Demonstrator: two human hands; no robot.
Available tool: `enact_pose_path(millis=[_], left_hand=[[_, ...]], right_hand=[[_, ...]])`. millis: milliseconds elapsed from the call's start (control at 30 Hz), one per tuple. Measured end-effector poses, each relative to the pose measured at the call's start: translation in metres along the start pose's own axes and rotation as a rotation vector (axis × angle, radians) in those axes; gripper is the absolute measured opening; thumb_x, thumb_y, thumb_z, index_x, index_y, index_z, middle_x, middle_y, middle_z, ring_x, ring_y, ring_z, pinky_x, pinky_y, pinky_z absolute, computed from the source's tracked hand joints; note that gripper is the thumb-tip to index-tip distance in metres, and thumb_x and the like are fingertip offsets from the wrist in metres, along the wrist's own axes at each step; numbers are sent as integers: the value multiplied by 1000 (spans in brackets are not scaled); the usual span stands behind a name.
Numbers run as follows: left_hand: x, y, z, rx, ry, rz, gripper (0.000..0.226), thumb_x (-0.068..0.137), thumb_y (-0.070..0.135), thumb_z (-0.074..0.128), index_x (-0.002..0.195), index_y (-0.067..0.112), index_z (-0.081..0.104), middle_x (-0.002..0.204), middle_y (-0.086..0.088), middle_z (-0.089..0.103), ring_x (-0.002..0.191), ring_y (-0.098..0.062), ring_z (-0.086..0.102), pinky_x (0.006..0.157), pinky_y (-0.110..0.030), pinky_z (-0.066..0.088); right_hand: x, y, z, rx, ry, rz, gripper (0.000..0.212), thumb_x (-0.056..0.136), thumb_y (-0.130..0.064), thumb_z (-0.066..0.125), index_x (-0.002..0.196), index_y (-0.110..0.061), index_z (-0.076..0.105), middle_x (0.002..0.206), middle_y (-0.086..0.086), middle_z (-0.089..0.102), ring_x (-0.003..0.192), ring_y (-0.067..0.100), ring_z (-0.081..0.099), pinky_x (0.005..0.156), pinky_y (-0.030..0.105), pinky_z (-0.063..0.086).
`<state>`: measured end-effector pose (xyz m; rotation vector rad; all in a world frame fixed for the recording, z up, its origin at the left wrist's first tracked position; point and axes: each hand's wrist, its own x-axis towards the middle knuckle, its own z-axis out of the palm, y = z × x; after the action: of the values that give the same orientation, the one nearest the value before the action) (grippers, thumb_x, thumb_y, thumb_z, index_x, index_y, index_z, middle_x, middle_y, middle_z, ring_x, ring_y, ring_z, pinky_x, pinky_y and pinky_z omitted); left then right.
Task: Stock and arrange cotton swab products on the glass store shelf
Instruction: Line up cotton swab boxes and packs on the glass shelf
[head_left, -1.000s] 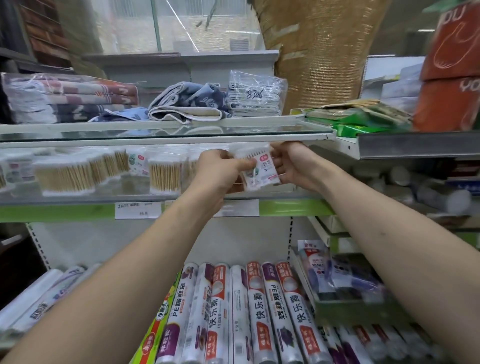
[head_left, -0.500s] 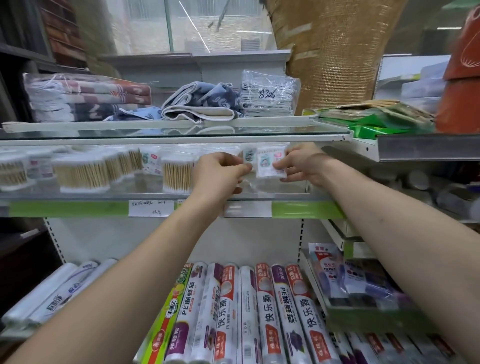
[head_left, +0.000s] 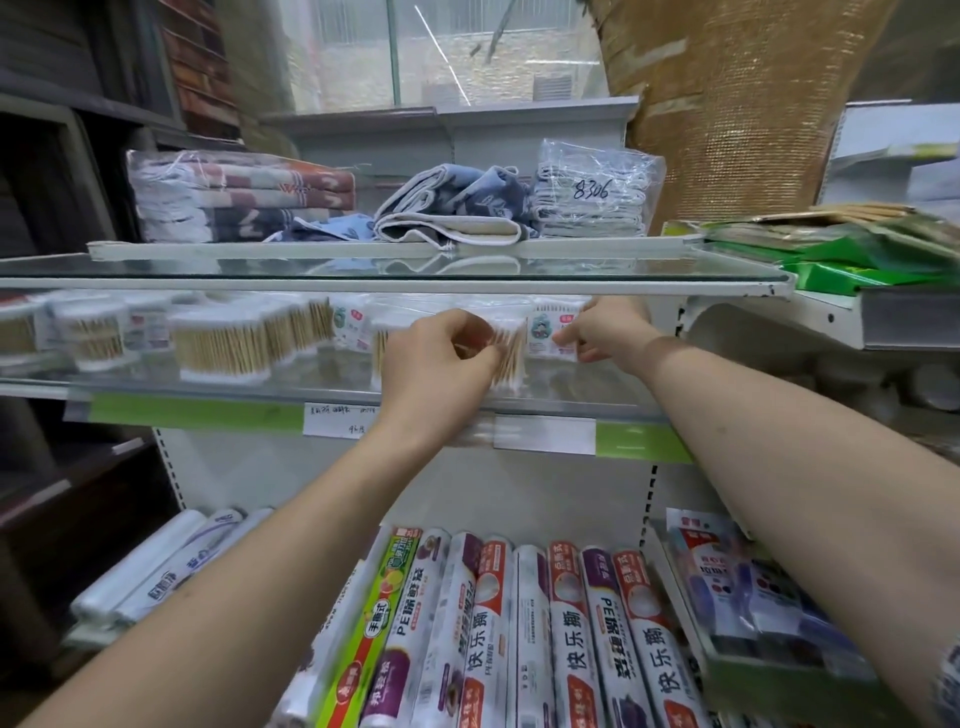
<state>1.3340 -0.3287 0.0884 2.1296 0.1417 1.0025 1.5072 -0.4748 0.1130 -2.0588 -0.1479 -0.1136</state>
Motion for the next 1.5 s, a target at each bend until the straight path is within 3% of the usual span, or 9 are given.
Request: enact_pose_path(millis=[100,200,367,667,900,1000,1233,1367,1500], left_hand=[[-1,4,3,14,-2,35,9,85,28,74,92,23,77,80,13,73,83,-10,69,82,-37,57],[-5,13,6,25,-20,66,10,87,32,74,92,24,77,83,12,73,85,-10,68,83,-36,56],[-23,30,18,31,-62,148,19,87,33,74,104,24,77,96,9,76,94,-11,68,89,-33,53],[-83,74,53,-42,-242,268,26,89,36,72,111,22,76,107,7,74,103,-13,65,93,-32,51],[-110,102,85,15,-292,381,26,90,40,68,107,22,76,109,2,75,107,-20,66,92,-36,51],[-112,112,103,57,-291,396,26,91,43,66,105,23,76,108,2,75,108,-22,64,89,-35,50],[-103,142,155,258,-289,382,33,91,46,61,103,19,76,104,-4,71,104,-29,60,83,-40,51],[-101,158,187,362,-350,348,30,89,46,61,94,20,75,109,-5,71,109,-31,55,87,-37,49],[-98,172,217,418,-450,257,22,88,49,61,74,32,62,110,-5,70,106,-30,58,82,-32,48]], right_hand=[[-5,2,-3,-78,5,-37,25,69,-21,91,77,-14,68,82,8,70,73,21,65,82,41,61],[-22,2,-15,-194,65,-112,25,72,-43,85,73,-24,68,106,13,68,103,31,65,91,44,57],[-55,8,-41,-214,212,-105,54,86,-46,71,127,-13,62,136,9,57,126,28,53,105,35,44],[-141,62,-115,-432,264,-123,47,95,-48,56,129,-16,58,132,10,61,122,32,55,97,35,46],[-172,100,-190,-591,311,12,15,85,-23,63,78,-11,60,96,15,65,90,35,62,70,34,51],[-165,118,-222,-616,314,43,13,82,-19,64,76,-10,58,88,12,63,79,30,61,62,34,51],[-125,147,-271,-874,92,-87,29,82,-47,74,98,-25,65,104,0,64,97,26,63,85,38,57],[-109,162,-285,-908,-144,-73,39,81,-47,75,110,-22,68,104,-1,68,91,19,65,82,35,59],[-98,171,-293,-897,-304,-71,37,81,-56,72,93,-23,63,90,-6,66,82,12,63,62,26,48]])
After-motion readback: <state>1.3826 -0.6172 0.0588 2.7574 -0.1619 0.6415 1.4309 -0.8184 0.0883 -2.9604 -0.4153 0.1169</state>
